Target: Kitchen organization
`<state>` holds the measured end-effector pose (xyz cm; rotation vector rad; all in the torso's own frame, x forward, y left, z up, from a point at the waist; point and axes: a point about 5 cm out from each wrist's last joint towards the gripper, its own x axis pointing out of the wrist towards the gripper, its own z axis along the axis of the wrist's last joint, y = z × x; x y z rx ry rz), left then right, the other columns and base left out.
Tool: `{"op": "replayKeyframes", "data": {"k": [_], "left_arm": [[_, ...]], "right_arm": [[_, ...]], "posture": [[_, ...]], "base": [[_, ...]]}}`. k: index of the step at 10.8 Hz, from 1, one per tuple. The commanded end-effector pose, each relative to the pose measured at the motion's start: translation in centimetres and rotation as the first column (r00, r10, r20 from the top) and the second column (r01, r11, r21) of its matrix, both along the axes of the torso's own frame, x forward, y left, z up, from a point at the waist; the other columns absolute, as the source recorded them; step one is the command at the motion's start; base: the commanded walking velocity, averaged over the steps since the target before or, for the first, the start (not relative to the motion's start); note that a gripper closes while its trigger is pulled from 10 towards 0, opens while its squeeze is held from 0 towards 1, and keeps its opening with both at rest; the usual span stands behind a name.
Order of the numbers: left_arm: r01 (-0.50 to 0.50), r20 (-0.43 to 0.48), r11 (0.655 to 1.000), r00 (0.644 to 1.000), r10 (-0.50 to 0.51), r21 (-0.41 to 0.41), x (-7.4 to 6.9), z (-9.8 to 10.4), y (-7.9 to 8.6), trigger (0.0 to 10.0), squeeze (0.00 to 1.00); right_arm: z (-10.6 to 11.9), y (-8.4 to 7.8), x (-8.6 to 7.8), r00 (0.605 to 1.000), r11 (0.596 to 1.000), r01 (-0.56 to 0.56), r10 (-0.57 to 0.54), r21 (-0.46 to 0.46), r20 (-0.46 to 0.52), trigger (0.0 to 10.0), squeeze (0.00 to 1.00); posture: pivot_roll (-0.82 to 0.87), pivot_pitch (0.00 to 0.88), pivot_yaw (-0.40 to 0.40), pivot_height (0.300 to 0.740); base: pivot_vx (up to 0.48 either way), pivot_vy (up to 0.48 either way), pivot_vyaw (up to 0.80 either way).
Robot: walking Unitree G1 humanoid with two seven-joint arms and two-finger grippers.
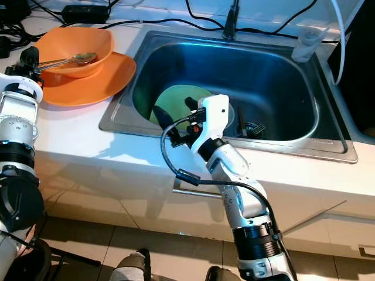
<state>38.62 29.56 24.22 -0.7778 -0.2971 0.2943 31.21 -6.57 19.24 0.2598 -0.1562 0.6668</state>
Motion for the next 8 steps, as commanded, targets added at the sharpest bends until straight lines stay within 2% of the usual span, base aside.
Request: {"op": "replayKeyframes", "data": {"k": [1, 5, 6, 8], "left_arm": [[-0.032, -0.024, 0.999, 0.999, 0.033, 0.031, -0.3, -0.2, 0.4, 10.0, 0.0], [-0.125, -0.034, 0.979, 0.991, 0.132, 0.161, -2.3, -0.3, 1.4, 10.0, 0.0], [-0.145, -0.032, 0.976, 0.988, 0.152, 0.163, -2.7, -0.4, 1.7, 10.0, 0.0], [-0.164, 0.006, 0.962, 0.986, 0.167, 0.22, -3.3, 0.7, 1.7, 10.0, 0.0]], "right_arm": [[0.2, -0.3, 0.3, 1.0, 1.0, 0.023, -0.023, 0.006, 0.004, 10.0, 1.0], [0.5, -1.3, 1.2, 0.993, 0.993, 0.113, -0.113, 0.024, 0.016, 10.0, 1.0], [0.7, -1.4, 1.5, 0.993, 0.993, 0.118, -0.119, 0.025, 0.022, 10.0, 1.0], [0.9, -1.3, 1.9, 0.992, 0.992, 0.123, -0.123, 0.027, 0.031, 10.0, 1.0]], "posture": [[0.1, 0.153, 0.014, 0.74], [0.11, 0.133, 0.008, 0.74], [0.12, 0.128, 0.001, 0.74], [0.13, 0.115, -0.006, 0.74]], "base": [[0.0, 0.0, 0.0], [0.0, 0.0, 0.0], [0.0, 0.0, 0.0], [0.0, 0.0, 0.0]]}}
